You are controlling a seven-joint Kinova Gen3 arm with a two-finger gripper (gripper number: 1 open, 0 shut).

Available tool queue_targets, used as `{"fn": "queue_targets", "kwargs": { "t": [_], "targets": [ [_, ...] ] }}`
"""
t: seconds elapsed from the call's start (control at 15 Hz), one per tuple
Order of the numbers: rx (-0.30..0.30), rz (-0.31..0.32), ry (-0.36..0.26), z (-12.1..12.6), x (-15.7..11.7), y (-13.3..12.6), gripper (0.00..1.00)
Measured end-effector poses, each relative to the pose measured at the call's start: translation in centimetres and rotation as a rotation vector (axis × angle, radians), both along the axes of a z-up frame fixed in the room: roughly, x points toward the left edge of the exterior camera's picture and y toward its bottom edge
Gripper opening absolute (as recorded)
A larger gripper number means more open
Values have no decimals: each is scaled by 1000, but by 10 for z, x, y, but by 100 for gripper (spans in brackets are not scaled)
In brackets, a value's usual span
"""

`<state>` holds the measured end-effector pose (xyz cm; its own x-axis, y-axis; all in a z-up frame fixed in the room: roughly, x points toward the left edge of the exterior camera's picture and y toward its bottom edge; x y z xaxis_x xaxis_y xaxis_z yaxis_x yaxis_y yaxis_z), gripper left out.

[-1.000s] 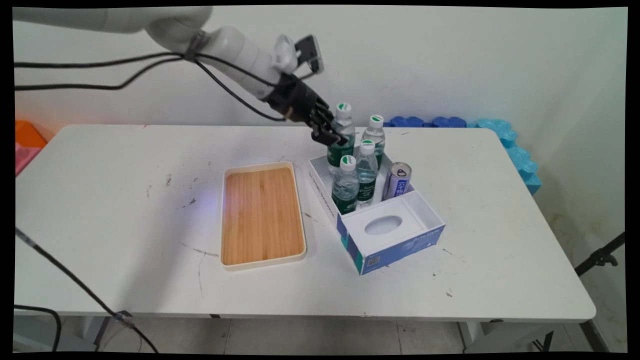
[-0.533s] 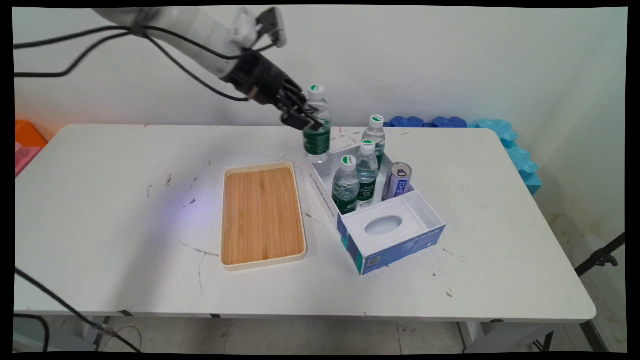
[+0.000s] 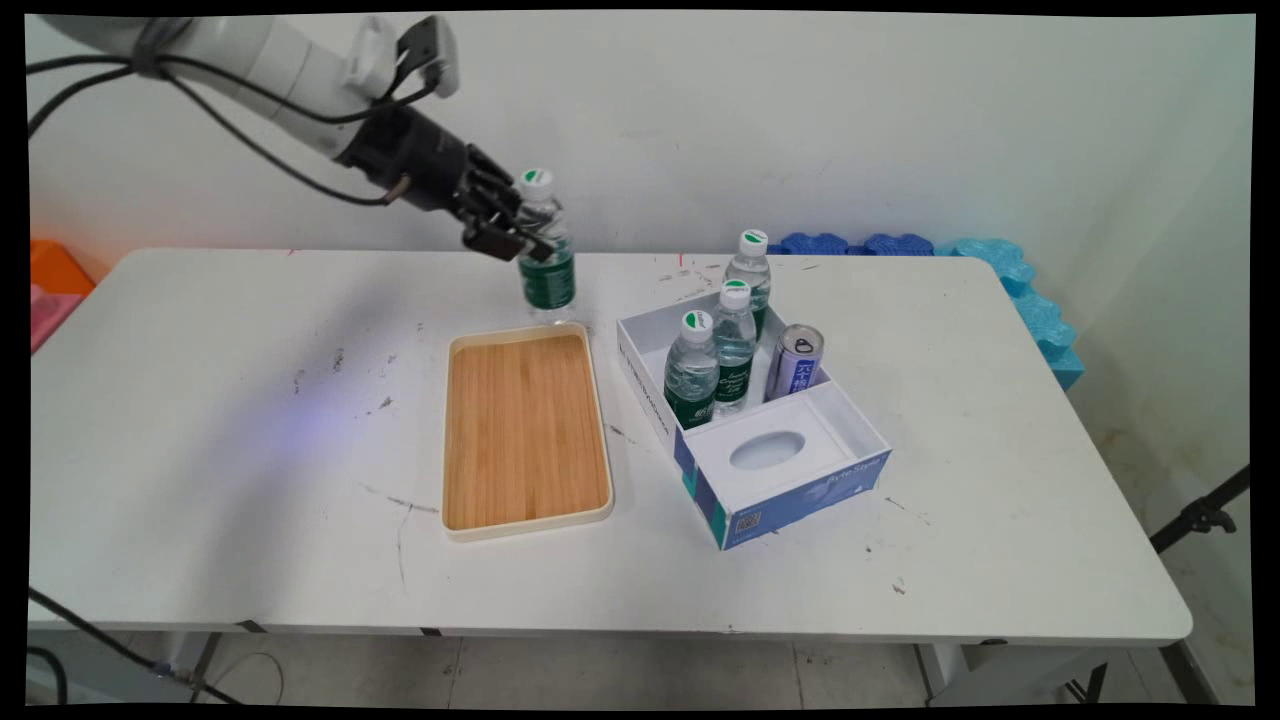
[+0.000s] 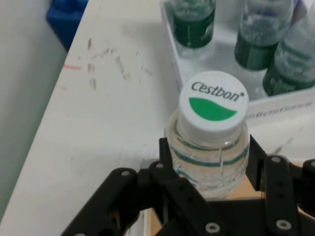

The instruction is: Place the picked object on the tray

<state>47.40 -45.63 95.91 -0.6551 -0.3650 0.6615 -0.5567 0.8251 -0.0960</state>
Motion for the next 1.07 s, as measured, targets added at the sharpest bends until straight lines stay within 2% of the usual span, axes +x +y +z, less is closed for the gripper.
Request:
{"fn": "queue_targets", "kwargs": {
  "t": [0.53, 1.07],
  "targets": [
    [8, 26, 6, -44, 30, 14, 0],
    [11, 61, 33, -82, 33, 18, 0]
  ]
}}
